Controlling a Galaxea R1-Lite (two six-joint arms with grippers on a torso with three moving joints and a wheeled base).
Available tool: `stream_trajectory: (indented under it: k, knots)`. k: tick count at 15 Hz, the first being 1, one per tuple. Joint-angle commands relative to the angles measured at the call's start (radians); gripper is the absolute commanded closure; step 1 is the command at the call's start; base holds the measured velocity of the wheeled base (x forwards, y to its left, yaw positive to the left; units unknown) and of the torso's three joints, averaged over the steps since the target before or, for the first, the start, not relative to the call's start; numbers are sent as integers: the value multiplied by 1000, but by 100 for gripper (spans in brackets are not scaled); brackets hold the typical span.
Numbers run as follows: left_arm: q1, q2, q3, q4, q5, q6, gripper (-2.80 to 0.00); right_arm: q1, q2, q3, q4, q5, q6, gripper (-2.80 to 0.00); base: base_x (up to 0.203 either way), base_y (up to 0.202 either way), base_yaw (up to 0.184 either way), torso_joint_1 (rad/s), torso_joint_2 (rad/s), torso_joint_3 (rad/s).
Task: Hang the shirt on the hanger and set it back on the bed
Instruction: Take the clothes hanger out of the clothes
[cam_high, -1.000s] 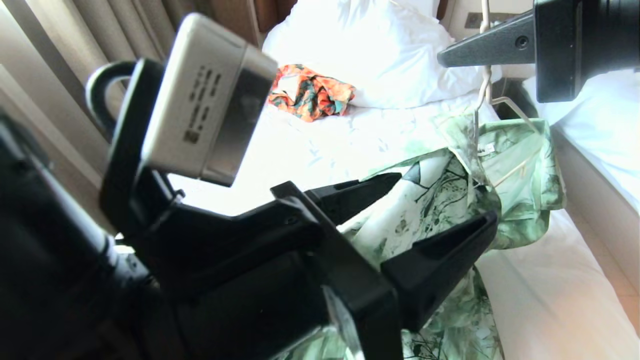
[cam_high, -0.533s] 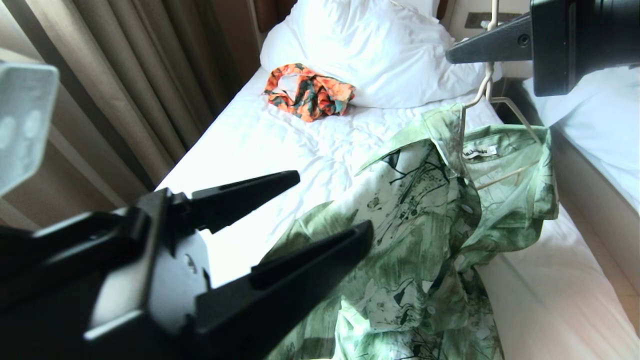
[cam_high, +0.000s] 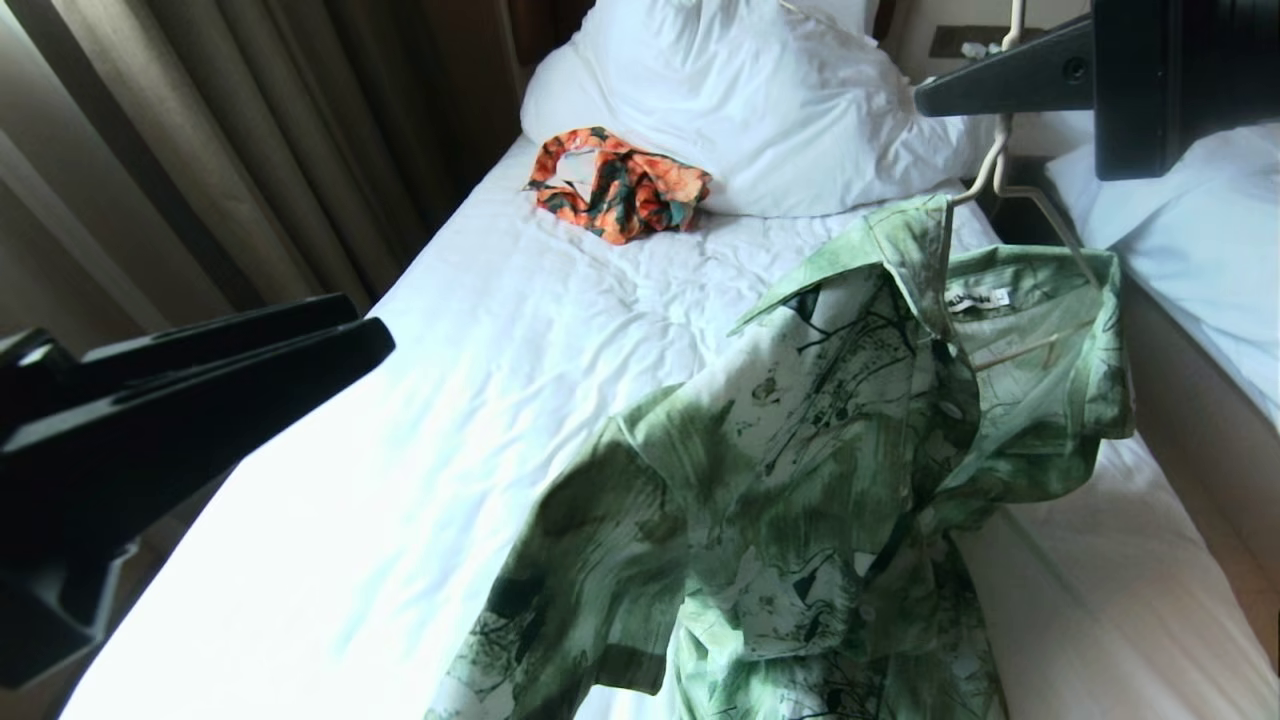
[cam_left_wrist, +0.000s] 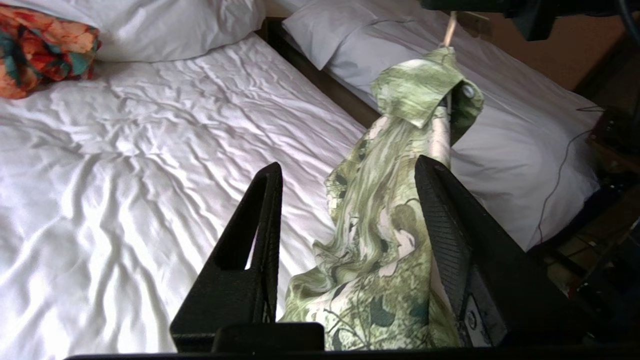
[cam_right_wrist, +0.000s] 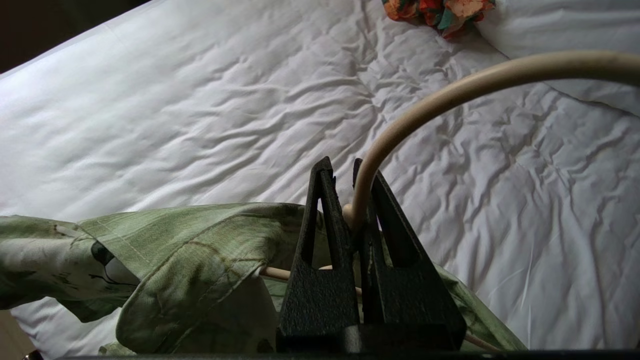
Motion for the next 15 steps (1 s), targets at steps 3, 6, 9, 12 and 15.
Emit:
stream_trajectory:
  k: [3, 6, 9, 12, 15]
  knots:
    - [127, -38, 2, 60, 6, -21, 0, -28, -8, 0, -21, -2, -6, 0, 0, 0, 0, 32, -140, -110]
    - [257, -67, 3, 136, 9, -44, 0, -36, -8, -5, -102, -8, -33, 0, 0, 0, 0, 91, -418, -317]
    - [328, -108, 5, 218, 10, -61, 0, -47, -4, -4, -120, -10, -79, 0, 0, 0, 0, 124, -487, -356]
    - [333, -129, 15, 247, 24, -61, 0, -49, 0, -2, -189, -10, -83, 0, 0, 0, 0, 146, -506, -364]
    - [333, -141, 42, 245, 35, -60, 0, -57, -2, -3, -213, -11, -100, 0, 0, 0, 0, 184, -548, -365]
